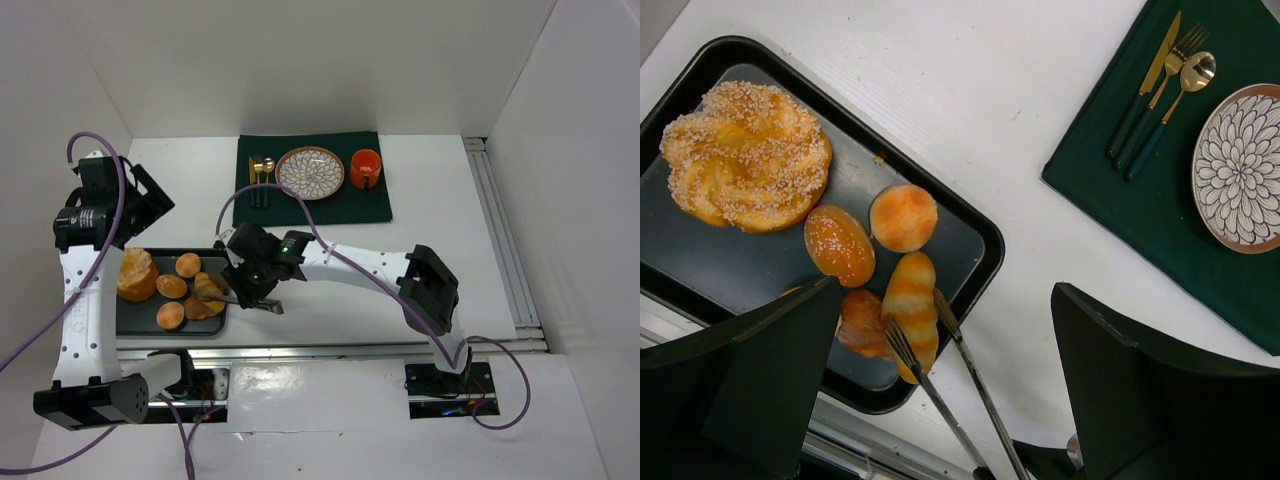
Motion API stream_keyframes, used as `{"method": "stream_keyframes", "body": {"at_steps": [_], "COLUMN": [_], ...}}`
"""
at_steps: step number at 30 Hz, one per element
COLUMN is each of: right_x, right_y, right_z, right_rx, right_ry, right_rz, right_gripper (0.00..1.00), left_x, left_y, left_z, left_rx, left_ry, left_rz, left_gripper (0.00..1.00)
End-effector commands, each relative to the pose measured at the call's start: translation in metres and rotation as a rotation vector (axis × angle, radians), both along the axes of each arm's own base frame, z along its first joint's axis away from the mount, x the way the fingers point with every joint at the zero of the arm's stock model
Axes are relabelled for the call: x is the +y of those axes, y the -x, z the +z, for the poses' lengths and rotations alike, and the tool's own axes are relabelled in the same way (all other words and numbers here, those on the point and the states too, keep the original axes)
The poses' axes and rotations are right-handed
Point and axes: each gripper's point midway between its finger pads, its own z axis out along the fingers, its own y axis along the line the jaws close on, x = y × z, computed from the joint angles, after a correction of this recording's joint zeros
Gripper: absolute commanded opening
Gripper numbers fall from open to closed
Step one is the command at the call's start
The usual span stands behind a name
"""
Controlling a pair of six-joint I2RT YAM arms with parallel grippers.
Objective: Place the bread
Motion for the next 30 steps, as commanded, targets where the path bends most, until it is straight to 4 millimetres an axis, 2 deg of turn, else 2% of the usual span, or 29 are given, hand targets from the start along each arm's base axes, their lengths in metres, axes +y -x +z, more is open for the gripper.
{"method": "stream_keyframes", "body": {"at_steps": [1,4,5,6,11,17,18,20,21,22,24,26,27,29,30], "right_x": [0.006,0.004,0.004,0.003,-0.003,-0.025,-0.033,-0.049,-0.059,-0.079,-0.099,-0.122,-0.13,-0.152,-0.157], "right_y": [-0.003,-0.009,-0.011,-0.014,-0.018,-0.056,-0.069,-0.087,-0.098,-0.124,-0.147,-0.178,-0.189,-0.217,-0.225], "right_z": [0.036,0.051,0.064,0.069,0.1,0.117,0.124,0.124,0.133,0.134,0.133,0.138,0.132,0.144,0.137], "right_rx": [-0.051,-0.092,-0.112,-0.129,-0.176,-0.205,-0.219,-0.238,-0.261,-0.306,-0.33,-0.378,-0.391,-0.486,-0.505], "right_ry": [-0.064,-0.087,-0.111,-0.116,-0.162,-0.183,-0.189,-0.175,-0.183,-0.162,-0.161,-0.168,-0.15,-0.145,-0.125], "right_rz": [-0.007,-0.032,-0.04,-0.053,-0.08,-0.195,-0.229,-0.296,-0.347,-0.436,-0.517,-0.603,-0.637,-0.75,-0.755], "right_gripper": [0.46,0.35,0.34,0.32,0.32,0.32,0.32,0.32,0.32,0.32,0.32,0.32,0.32,0.32,0.32], "left_x": [0.004,0.004,0.004,0.004,0.004,0.006,0.006,0.006,0.006,0.004,0.004,0.003,0.005,0.004,0.002], "left_y": [0.003,0.003,0.003,0.003,0.003,0.003,0.003,0.003,0.003,0.002,0.002,0.002,0.003,0.0,0.001], "left_z": [0.01,0.01,0.01,0.01,0.013,0.017,0.017,0.017,0.017,0.017,0.017,0.017,0.017,0.018,0.014], "left_rx": [-0.036,-0.036,-0.036,-0.036,-0.045,-0.057,-0.057,-0.057,-0.057,-0.058,-0.058,-0.059,-0.059,-0.069,-0.06], "left_ry": [-0.021,-0.021,-0.021,-0.021,-0.022,-0.018,-0.018,-0.018,-0.018,-0.011,-0.011,-0.004,-0.004,0.002,0.01], "left_rz": [0.013,0.013,0.013,0.013,0.013,0.028,0.028,0.028,0.028,0.02,0.02,0.012,0.021,0.013,0.006], "left_gripper": [0.99,0.99,0.99,0.99,0.99,0.99,0.99,0.99,0.99,0.99,0.99,0.99,0.99,0.99,0.99]}}
